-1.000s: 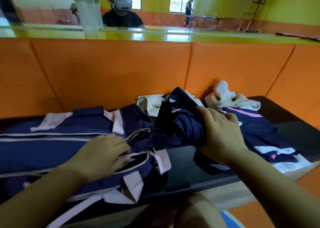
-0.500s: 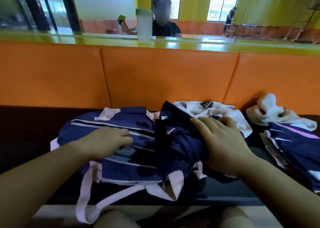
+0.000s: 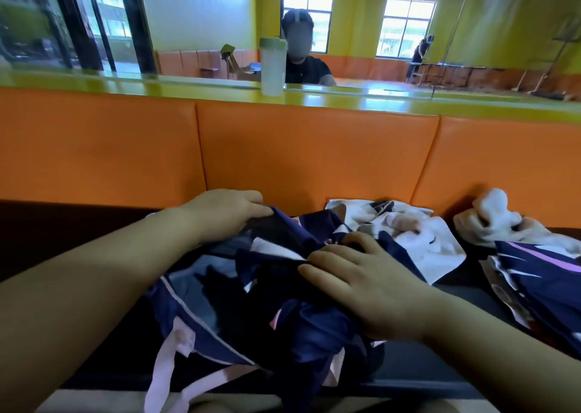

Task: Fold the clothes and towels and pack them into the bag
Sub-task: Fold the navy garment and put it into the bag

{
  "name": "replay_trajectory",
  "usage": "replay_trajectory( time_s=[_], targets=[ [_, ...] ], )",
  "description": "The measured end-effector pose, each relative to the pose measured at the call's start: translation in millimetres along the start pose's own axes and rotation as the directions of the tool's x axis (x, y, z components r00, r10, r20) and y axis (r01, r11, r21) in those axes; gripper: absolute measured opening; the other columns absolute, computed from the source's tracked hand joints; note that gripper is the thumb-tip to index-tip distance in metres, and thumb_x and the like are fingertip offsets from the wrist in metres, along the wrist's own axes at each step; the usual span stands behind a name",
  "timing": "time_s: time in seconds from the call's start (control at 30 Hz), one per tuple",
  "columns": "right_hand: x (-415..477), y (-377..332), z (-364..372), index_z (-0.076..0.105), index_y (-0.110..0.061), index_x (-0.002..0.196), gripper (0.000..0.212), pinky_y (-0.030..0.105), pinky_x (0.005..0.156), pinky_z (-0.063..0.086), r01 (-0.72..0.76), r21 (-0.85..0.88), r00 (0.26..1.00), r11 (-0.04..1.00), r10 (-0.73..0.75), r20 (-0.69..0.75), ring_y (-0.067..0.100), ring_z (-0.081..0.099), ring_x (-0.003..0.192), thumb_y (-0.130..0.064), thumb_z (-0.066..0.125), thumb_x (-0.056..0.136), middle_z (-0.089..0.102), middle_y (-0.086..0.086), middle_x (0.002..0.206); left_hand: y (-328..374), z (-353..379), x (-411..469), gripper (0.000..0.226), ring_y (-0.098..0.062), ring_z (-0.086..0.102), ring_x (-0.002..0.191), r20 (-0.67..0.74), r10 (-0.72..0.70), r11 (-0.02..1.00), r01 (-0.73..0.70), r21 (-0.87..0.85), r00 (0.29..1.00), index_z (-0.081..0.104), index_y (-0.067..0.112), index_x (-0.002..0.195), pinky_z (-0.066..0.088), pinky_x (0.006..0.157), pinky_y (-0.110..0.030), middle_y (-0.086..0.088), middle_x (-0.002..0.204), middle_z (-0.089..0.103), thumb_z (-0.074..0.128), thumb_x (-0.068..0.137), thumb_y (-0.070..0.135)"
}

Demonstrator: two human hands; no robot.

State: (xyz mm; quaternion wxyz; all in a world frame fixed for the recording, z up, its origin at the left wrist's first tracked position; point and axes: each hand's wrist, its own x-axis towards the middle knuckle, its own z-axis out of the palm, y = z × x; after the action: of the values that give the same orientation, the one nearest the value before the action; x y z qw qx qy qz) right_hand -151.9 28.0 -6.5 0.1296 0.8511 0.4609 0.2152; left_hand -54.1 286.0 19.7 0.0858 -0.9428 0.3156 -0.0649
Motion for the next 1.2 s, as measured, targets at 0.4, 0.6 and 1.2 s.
replay_trajectory(
  time_s=[0.4, 0.6, 1.2],
  targets=[
    [108, -32, 18, 0.054, -0.002, 0.124, 0.066, 0.046, 0.094, 0.031, 0.365, 0.111, 0.929, 0.924, -0.369, 0.013, 0.037, 0.056, 0.101, -0.006, 0.066, 0.06, 0.06, 0.021, 0.113, -14, -46, 17, 0.044, -0.013, 0.05, 0.082, -0.064, 0.178, 0.98, -0.183, -0.08, 0.982, 0.052, 0.029, 0.129, 0.035, 0.066, -0.026, 0.002, 0.103, 0.054, 0.048, 0.091, 0.007],
    [110, -32, 43, 0.046, 0.001, 0.131, 0.082, 0.056, 0.1, 0.035, 0.162, 0.256, 0.968, 0.953, -0.204, 0.148, 0.043, 0.053, 0.109, -0.005, 0.075, 0.054, 0.054, 0.026, 0.123, -25, -35, 12, 0.049, -0.004, 0.05, 0.081, -0.086, 0.204, 0.969, -0.214, -0.122, 0.975, 0.053, 0.034, 0.128, 0.027, 0.059, -0.008, 0.013, 0.098, 0.046, 0.051, 0.09, 0.003],
    [98, -56, 85, 0.041, -0.008, 0.119, 0.048, 0.052, 0.075, 0.054, -0.172, -0.008, 0.983, 0.985, 0.172, 0.065, 0.037, 0.064, 0.092, -0.026, 0.057, 0.078, 0.065, 0.02, 0.108, -15, -19, 12, 0.049, -0.013, 0.055, 0.087, -0.134, 0.166, 0.95, -0.195, -0.243, 0.977, 0.053, 0.03, 0.13, 0.045, 0.072, -0.03, 0.002, 0.104, 0.057, 0.051, 0.09, 0.001]
  ],
)
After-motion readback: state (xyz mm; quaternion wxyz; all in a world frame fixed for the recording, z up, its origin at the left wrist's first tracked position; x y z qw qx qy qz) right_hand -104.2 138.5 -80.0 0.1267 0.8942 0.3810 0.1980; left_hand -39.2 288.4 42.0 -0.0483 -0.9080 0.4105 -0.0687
